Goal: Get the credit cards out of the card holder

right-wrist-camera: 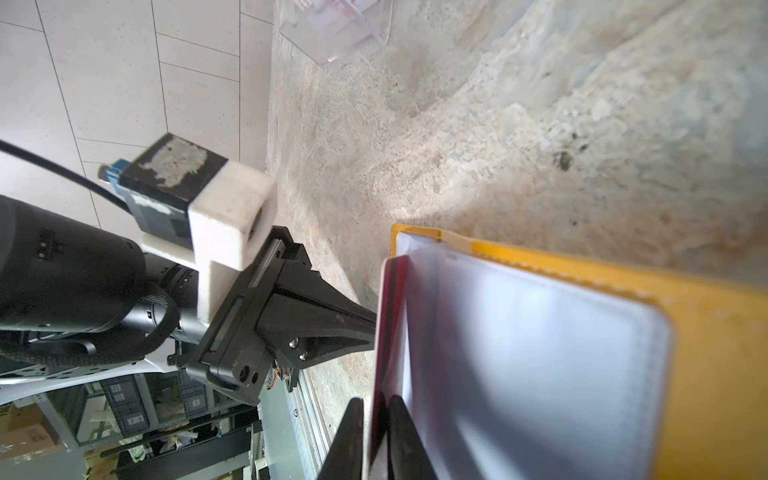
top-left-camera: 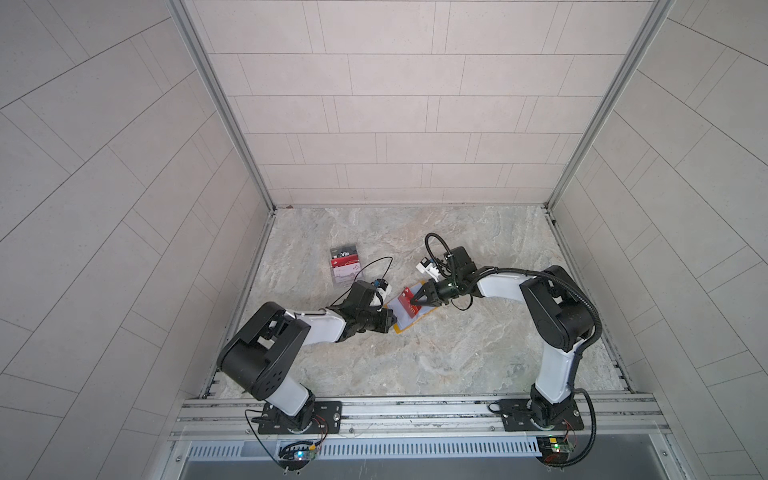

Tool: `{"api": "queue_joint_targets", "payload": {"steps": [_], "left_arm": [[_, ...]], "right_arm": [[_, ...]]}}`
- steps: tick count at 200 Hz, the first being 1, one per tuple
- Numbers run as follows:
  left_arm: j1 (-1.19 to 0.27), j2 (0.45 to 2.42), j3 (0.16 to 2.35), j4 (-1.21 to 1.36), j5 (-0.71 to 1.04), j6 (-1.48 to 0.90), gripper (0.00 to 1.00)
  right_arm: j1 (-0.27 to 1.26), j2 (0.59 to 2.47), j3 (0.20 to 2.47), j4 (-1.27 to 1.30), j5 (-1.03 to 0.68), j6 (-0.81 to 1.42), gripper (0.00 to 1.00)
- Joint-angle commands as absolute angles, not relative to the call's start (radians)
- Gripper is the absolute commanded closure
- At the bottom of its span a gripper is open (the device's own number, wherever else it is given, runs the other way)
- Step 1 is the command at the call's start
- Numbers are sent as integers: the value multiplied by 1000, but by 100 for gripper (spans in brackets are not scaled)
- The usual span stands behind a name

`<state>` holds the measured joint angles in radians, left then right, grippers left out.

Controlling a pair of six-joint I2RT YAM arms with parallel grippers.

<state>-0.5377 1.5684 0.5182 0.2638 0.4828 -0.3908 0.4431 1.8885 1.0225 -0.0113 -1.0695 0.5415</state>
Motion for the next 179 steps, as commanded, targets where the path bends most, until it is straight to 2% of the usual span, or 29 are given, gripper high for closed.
{"api": "queue_joint_targets", "payload": {"steps": [1,36,94,132,160,179], "left_arm": [[-545,1597,507,130,369,-369,100],[-551,1538,533,97,363,-352,100],[-551,1392,608,-18,368,-293,73],[-551,1319,661,-68,395,-259,59],[-509,1278,687,-64,573,-224,46],[-422,1247,706,-66,714,-222,37]], "right_arm": [[442,1847,1038,-57,-1055,494,88],[441,1812,1052,-164,-978,422,96],[440,1705,1057,-343,-797,296,100],[440,1649,1048,-364,-834,217,100],[440,1593,1060,-406,-908,125,100],[440,1565,1086,-491,-942,41,100]]}}
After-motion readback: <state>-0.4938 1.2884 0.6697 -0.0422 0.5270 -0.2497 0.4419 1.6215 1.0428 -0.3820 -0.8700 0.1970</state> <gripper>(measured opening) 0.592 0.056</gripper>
